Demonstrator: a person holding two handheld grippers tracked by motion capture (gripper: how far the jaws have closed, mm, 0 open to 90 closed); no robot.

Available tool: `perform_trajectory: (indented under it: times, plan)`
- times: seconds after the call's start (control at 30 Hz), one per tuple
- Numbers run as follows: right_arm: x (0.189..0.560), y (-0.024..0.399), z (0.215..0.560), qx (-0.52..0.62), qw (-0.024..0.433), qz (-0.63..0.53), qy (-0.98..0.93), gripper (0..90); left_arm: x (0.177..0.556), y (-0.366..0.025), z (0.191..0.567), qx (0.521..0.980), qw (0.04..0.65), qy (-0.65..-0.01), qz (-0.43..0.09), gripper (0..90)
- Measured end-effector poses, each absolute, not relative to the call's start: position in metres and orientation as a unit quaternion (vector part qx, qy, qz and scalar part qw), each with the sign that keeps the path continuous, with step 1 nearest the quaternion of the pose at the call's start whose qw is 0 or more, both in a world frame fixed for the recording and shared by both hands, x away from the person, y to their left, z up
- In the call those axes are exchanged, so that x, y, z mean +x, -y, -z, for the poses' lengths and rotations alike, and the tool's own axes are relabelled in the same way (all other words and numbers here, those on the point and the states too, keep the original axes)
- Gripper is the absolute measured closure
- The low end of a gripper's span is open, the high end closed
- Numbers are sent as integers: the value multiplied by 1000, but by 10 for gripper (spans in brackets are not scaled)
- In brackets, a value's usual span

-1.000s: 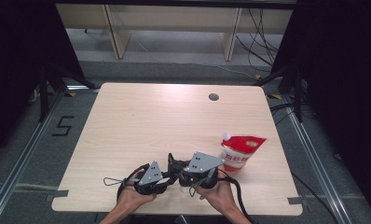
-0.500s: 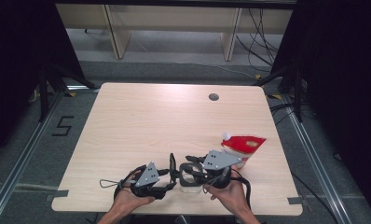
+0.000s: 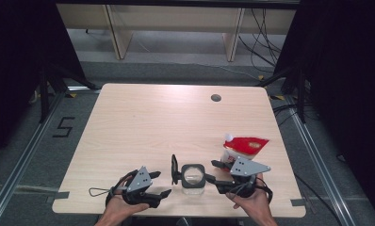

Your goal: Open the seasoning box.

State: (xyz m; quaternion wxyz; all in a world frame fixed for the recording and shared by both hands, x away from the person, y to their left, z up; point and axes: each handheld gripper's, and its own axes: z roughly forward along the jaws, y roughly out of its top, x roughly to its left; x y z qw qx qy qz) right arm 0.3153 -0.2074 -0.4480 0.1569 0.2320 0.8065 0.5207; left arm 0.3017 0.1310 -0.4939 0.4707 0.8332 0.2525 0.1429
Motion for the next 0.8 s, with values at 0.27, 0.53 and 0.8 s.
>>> perform_trajectory:
  times: [0.27,0.53,0.8]
  plan:
    - [301,241,458,260,157,-530,-792,444,292,-138,498,828,464,-284,-139,226]
    - [288,266,465,288,160,-527,-784,416,288,-139,501,823,466,-296,-131,203]
    - [287,286,472,309,147,-531,-775,335,290,-144,501,825,455,-307,-136,203]
